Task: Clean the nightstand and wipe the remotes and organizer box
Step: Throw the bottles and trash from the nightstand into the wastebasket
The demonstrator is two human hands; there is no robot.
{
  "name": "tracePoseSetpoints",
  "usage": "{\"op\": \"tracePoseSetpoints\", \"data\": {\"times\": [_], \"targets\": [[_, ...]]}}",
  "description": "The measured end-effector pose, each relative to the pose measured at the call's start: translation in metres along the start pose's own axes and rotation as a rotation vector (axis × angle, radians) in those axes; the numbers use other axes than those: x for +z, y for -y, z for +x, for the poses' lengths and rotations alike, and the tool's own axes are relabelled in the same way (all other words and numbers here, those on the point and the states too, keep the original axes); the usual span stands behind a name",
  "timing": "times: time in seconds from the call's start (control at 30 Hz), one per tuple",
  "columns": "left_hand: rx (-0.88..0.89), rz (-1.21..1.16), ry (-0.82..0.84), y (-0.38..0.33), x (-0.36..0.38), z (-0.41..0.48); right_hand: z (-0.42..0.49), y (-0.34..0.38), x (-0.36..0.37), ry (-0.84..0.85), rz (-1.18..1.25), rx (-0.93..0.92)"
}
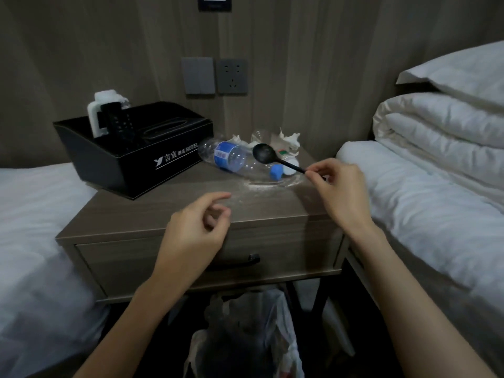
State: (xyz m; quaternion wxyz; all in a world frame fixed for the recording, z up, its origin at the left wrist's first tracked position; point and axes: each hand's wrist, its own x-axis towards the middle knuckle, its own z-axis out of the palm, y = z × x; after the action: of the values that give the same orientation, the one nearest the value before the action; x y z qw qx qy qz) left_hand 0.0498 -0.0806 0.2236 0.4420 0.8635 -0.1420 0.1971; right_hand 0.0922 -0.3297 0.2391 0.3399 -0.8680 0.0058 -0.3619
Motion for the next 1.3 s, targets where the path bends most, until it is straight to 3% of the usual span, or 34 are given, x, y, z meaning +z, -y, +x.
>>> {"op": "tracePoseSetpoints", "data": {"times": [0.3, 0.57, 0.67, 0.83, 1.07, 1.3], "targets": [[0.314, 0.144, 0.321, -0.068, 0.102, 0.051, 0.009, -0.058, -0.063, -0.055, 0.032, 0.254], [0.489, 0.372, 0.398, -0.075, 0.158, 0.058, 0.013, -0.077, -0.076, -0.075, 0.027, 0.257], [0.545, 0.407, 0.372, -0.068, 0.163, 0.055, 0.013, -0.078, -0.076, -0.072, 0.035, 0.257], [0.611, 0.298, 0.168, -0.062, 0.16, 0.05, 0.01, -0.075, -0.073, -0.057, 0.042, 0.259], [0.455, 0.2, 0.106, -0.065, 0.113, 0.043, 0.005, -0.051, -0.074, 0.0, 0.23, 0.133], [0.281, 0.105, 0.122, -0.029, 0.032, 0.006, -0.01, -0.017, -0.062, 0.239, 0.358, -0.043]]}}
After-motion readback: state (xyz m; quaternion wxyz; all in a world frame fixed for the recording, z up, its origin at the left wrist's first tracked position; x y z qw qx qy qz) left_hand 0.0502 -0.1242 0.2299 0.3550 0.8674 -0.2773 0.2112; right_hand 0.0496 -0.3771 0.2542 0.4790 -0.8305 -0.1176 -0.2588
